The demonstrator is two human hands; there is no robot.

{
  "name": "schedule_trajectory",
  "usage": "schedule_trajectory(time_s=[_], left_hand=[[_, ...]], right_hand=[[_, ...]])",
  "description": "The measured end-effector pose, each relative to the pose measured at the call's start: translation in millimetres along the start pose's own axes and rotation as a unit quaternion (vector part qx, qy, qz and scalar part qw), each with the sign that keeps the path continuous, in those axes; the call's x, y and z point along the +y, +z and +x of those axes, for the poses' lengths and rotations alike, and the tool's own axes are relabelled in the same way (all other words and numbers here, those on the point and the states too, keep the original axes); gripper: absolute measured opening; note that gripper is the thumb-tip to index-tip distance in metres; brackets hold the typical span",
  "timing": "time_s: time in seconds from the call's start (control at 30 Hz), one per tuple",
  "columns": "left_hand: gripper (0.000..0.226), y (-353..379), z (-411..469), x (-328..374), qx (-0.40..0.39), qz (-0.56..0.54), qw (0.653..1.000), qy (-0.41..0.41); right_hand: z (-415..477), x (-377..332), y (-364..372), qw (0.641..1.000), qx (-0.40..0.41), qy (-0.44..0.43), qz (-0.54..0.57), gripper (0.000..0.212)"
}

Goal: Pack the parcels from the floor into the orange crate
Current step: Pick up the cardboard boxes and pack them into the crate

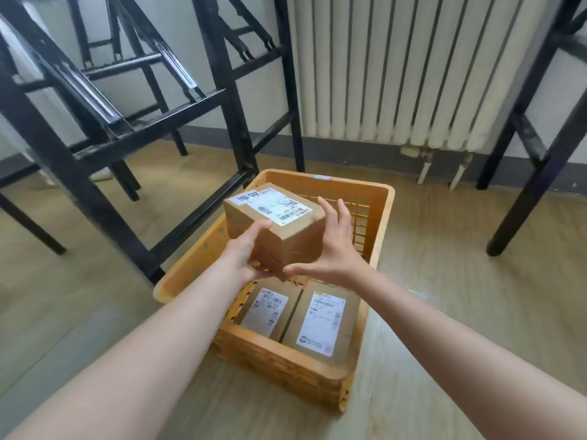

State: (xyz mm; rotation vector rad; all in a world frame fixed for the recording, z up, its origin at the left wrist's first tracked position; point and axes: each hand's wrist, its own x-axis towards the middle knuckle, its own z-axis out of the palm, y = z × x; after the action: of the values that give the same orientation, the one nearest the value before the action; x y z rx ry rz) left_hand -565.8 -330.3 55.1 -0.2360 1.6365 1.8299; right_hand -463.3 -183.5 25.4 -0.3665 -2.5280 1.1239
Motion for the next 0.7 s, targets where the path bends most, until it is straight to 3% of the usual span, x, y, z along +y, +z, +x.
schedule_trajectory(time_s=[0.07,0.13,0.23,0.33,0.43,0.5,0.6,0.7], left_hand=[[0.091,-5,8,-5,0.021,-0.020,1.000,0.001],[0.102,-7,14,-11,0.037,-0.024,0.999,-0.003],[0.099,-7,22,-22,0.040,-0.010,0.999,0.000],[0.089,-5,27,-31,-0.008,0.044,0.999,-0.014],[0.072,-3,33,-37,-0.046,0.065,0.997,-0.017],[0.074,-1,40,-39,-0.058,0.043,0.997,-0.006],[0.096,1,56,-36,-0.016,-0.039,0.999,0.012],[0.087,-1,75,-34,0.016,-0.063,0.998,0.017]], right_hand=[[6,2,10,0.995,-0.028,0.075,0.060,0.141],[10,3,21,0.997,-0.049,0.063,0.004,0.145],[21,4,30,0.994,-0.056,0.061,-0.066,0.141],[36,11,27,0.986,-0.078,0.115,-0.090,0.142],[46,19,21,0.976,-0.098,0.121,-0.155,0.140],[52,24,15,0.971,-0.089,0.116,-0.189,0.136],[64,36,-1,0.963,-0.092,0.103,-0.229,0.135],[78,51,-18,0.954,-0.125,0.083,-0.259,0.135]])
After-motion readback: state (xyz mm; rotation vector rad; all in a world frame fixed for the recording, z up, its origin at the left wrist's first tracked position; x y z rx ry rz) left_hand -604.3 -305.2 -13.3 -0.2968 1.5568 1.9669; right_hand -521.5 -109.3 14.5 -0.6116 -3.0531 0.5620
